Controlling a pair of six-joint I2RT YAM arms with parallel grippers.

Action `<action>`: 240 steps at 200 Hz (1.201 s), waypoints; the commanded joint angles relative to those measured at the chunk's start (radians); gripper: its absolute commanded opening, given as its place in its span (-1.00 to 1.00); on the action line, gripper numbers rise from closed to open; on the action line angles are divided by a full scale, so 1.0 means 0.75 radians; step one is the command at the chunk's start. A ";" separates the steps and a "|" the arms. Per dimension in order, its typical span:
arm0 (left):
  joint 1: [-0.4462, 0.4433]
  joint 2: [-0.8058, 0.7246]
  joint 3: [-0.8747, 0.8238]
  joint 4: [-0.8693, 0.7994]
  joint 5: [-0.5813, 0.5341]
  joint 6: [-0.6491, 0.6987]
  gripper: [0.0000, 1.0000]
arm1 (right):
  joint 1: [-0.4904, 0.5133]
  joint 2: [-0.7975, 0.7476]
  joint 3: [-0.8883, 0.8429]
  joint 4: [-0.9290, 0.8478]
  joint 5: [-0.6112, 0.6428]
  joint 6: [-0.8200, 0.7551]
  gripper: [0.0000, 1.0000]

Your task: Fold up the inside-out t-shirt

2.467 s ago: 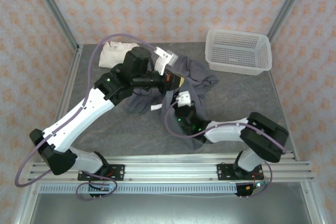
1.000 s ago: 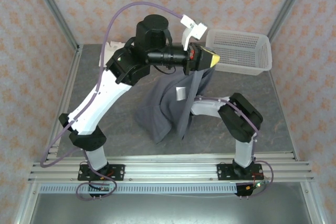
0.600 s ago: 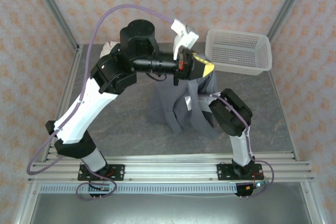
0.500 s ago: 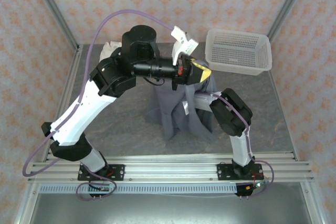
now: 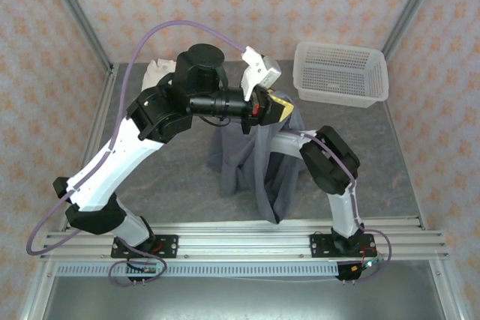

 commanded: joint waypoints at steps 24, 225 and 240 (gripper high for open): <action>0.001 -0.116 0.053 -0.008 -0.282 0.062 -1.00 | 0.013 0.051 -0.121 -0.120 -0.032 0.042 -1.00; 0.797 0.018 -1.186 0.082 -0.646 -0.293 -1.00 | -0.037 -1.297 -0.297 0.220 -0.047 0.119 -1.00; 0.840 0.068 -1.204 0.042 -0.642 -0.302 -1.00 | -0.086 -1.337 -0.263 0.264 -0.117 0.180 -1.00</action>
